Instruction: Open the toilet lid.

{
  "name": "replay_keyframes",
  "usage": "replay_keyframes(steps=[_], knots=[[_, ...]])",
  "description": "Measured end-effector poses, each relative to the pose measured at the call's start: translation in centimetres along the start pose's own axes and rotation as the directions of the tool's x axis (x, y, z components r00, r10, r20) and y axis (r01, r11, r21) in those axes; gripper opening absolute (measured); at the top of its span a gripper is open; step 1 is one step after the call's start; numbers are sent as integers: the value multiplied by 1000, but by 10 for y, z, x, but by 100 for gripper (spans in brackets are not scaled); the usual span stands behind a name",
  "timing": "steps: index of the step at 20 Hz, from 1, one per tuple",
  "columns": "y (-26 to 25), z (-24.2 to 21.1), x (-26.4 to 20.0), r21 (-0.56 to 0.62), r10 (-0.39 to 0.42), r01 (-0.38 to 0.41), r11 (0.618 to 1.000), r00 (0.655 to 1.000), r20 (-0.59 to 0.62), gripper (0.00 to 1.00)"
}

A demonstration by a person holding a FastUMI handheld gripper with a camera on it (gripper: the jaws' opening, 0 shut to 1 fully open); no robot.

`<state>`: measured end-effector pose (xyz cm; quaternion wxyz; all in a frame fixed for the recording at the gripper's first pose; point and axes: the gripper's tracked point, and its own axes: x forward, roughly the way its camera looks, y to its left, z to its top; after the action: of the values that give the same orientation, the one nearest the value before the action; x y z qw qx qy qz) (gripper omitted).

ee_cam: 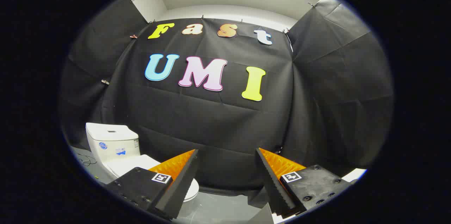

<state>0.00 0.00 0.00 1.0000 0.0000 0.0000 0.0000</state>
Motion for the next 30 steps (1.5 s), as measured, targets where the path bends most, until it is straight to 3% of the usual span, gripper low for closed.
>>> replay_keyframes(steps=[30], knots=[[-4, -13, 5, 6, 10, -10, 1000, 999, -39, 97]])
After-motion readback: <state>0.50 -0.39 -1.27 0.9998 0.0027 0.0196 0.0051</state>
